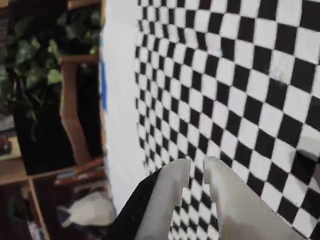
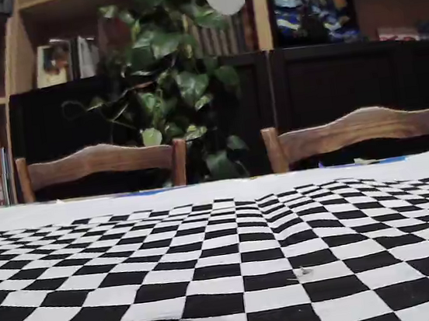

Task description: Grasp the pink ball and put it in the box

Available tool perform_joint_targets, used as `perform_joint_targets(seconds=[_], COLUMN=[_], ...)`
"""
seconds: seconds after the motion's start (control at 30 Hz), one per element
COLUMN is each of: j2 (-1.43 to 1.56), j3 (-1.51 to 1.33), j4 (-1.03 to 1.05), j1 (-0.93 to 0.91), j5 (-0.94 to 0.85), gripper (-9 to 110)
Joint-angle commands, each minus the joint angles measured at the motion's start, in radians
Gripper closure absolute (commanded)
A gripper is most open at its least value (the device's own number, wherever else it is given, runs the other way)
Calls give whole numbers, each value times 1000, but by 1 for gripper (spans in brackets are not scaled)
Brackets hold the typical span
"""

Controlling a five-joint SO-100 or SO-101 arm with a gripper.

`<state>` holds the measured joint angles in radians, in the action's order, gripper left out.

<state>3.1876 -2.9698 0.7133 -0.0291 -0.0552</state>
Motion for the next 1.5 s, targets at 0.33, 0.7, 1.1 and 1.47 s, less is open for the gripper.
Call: perform_joint_targets(seconds=[0.33,0.7,1.1,1.47], j2=[63,63,63,63], j3=[-110,-120,-120,-120], j4=[166,170,170,170], j1=[-8,-11,-11,-11], j5=[37,26,26,26], gripper=[101,101,101,101])
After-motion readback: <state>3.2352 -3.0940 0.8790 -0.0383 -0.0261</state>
